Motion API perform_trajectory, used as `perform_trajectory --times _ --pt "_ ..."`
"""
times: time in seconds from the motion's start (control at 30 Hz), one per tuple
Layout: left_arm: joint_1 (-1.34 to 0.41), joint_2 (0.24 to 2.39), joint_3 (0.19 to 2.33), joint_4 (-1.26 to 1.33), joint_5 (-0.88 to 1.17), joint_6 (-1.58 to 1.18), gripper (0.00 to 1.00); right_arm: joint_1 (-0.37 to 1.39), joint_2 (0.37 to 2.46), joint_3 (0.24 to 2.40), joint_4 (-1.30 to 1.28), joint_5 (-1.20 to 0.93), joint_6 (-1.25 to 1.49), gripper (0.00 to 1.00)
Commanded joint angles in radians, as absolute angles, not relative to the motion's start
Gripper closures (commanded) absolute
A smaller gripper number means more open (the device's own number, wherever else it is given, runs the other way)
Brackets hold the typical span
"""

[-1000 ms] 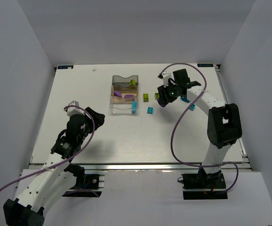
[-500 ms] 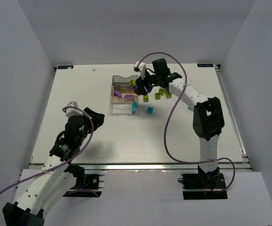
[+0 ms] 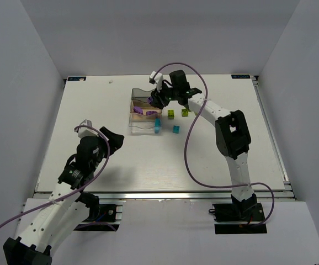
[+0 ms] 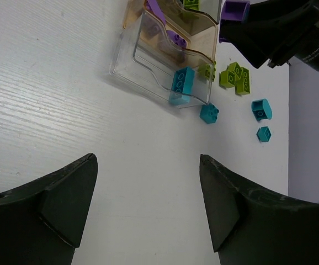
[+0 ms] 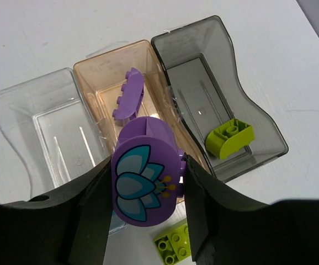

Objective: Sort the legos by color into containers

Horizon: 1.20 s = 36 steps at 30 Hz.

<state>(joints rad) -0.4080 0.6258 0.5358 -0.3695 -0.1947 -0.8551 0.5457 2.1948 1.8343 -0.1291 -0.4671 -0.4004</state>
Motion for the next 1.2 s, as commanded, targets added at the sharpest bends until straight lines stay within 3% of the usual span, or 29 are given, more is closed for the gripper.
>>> perform_trajectory --times 0.0,0.13,0.23,0.27,0.37,0.57,0.67,0.73,0.8,0.87,0.93,1.07,1.1,1.13,1.17 --pt "-0.410 0.624 0.534 -0.365 -0.164 -0.854 0.16 0.555 2.230 1.882 -0.064 -0.446 -0.403 0.82" --pt "-0.411 0.634 0.540 -0.339 -0.127 -0.847 0.16 0.555 2.249 1.885 -0.063 -0.440 -0.410 0.67" --pt "-0.411 0.653 0.545 -0.316 -0.106 -0.851 0.16 0.555 2.255 1.882 -0.061 -0.427 -0.413 0.52" --pt "-0.411 0.658 0.546 -0.305 -0.083 -0.851 0.16 0.555 2.256 1.884 -0.061 -0.422 -0.414 0.42" --pt "-0.411 0.686 0.551 -0.264 -0.045 -0.850 0.18 0.555 2.252 1.884 -0.063 -0.416 -0.422 0.32" --pt "-0.414 0.771 0.583 -0.203 -0.002 -0.828 0.23 0.549 2.191 1.876 -0.086 -0.429 -0.399 0.23" --pt "-0.429 0.828 0.620 -0.187 0.032 -0.793 0.31 0.537 2.111 1.875 -0.141 -0.448 -0.373 0.24" --pt "-0.440 0.865 0.659 -0.186 0.040 -0.758 0.37 0.516 2.062 1.843 -0.156 -0.459 -0.350 0.31" --pt "-0.459 0.926 0.699 -0.178 0.052 -0.738 0.45 0.489 1.970 1.746 -0.146 -0.518 -0.316 0.71" --pt "-0.486 0.992 0.725 -0.160 0.058 -0.710 0.60 0.445 1.880 1.669 -0.112 -0.520 -0.260 1.00" --pt "-0.511 1.043 0.773 -0.149 0.054 -0.684 0.71 0.394 1.835 1.586 -0.118 -0.532 -0.241 1.00" --pt "-0.606 1.193 0.888 -0.153 0.034 -0.626 0.72 0.289 1.726 1.493 -0.210 -0.586 -0.203 1.00" --pt "-0.621 1.269 0.919 -0.170 0.025 -0.602 0.70 0.247 1.708 1.445 -0.224 -0.594 -0.198 0.91" --pt "-0.641 1.310 0.989 -0.182 0.014 -0.589 0.59 0.230 1.688 1.421 -0.239 -0.601 -0.204 0.68" --pt "-0.681 1.350 1.026 -0.195 -0.020 -0.575 0.55 0.212 1.643 1.392 -0.250 -0.623 -0.215 0.56"
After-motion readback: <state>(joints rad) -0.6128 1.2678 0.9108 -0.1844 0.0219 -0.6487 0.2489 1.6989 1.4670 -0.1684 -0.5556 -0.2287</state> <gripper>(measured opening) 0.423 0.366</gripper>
